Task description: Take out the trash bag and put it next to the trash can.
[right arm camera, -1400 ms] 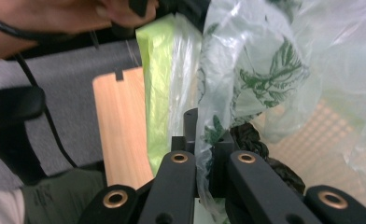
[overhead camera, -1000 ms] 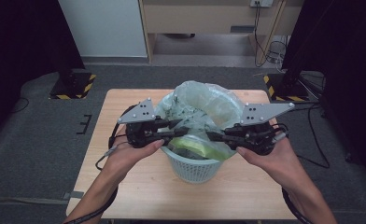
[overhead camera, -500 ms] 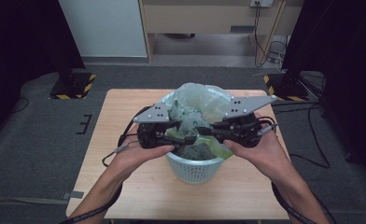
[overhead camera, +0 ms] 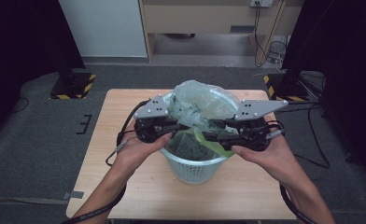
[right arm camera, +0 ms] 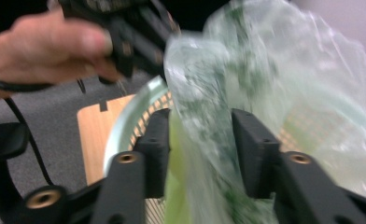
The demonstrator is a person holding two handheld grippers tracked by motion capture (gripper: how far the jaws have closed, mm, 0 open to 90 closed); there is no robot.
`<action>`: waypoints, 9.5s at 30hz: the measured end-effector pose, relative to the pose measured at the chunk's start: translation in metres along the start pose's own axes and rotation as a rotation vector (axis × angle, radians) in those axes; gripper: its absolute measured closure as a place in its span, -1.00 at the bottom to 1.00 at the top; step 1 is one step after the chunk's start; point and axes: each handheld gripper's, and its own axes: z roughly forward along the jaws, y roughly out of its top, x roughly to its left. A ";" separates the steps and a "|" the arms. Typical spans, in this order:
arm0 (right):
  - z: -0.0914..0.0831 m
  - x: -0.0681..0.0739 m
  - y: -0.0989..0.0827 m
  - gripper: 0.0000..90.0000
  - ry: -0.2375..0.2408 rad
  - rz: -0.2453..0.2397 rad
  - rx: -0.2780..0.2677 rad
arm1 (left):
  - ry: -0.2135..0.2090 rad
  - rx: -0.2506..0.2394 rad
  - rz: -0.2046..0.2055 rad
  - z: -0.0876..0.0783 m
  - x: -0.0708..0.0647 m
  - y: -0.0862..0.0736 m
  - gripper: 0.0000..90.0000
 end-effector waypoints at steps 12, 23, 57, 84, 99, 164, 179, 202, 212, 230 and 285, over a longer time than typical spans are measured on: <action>-0.004 -0.019 -0.009 0.98 -0.078 0.003 0.080 | -0.015 -0.049 -0.014 -0.006 0.004 0.011 0.99; 0.018 -0.024 0.029 1.00 -0.037 0.009 0.062 | -0.076 -0.018 -0.001 0.010 0.001 0.004 0.64; 0.063 -0.026 0.015 0.87 -0.089 -0.076 0.163 | 0.036 -0.094 -0.021 -0.006 0.010 0.008 0.97; 0.057 -0.021 0.027 1.00 0.039 0.038 -0.043 | 0.084 0.052 0.155 0.033 0.007 -0.004 0.71; 0.035 -0.035 0.015 -0.14 -0.125 0.032 -0.010 | 0.154 0.039 0.154 0.019 0.009 -0.008 0.98; 0.041 -0.039 0.008 -0.52 -0.213 -0.004 0.040 | 0.215 0.012 0.141 0.019 0.010 -0.012 0.98; 0.055 -0.031 0.008 1.00 -0.154 -0.126 0.094 | 0.102 -0.068 0.122 0.010 0.009 -0.018 0.77; 0.067 -0.012 0.003 1.00 -0.095 -0.244 0.144 | 0.003 -0.121 0.060 0.014 0.010 -0.017 0.94; 0.051 -0.024 0.001 -0.22 -0.169 -0.097 0.125 | 0.054 -0.140 0.006 0.013 0.016 -0.021 0.97; 0.019 -0.059 -0.019 -0.91 -0.266 0.139 0.045 | 0.106 -0.212 0.034 0.009 0.019 -0.008 0.97; -0.035 -0.104 -0.085 -0.94 -0.394 0.330 -0.010 | 0.412 -0.423 0.024 -0.090 0.060 0.010 0.97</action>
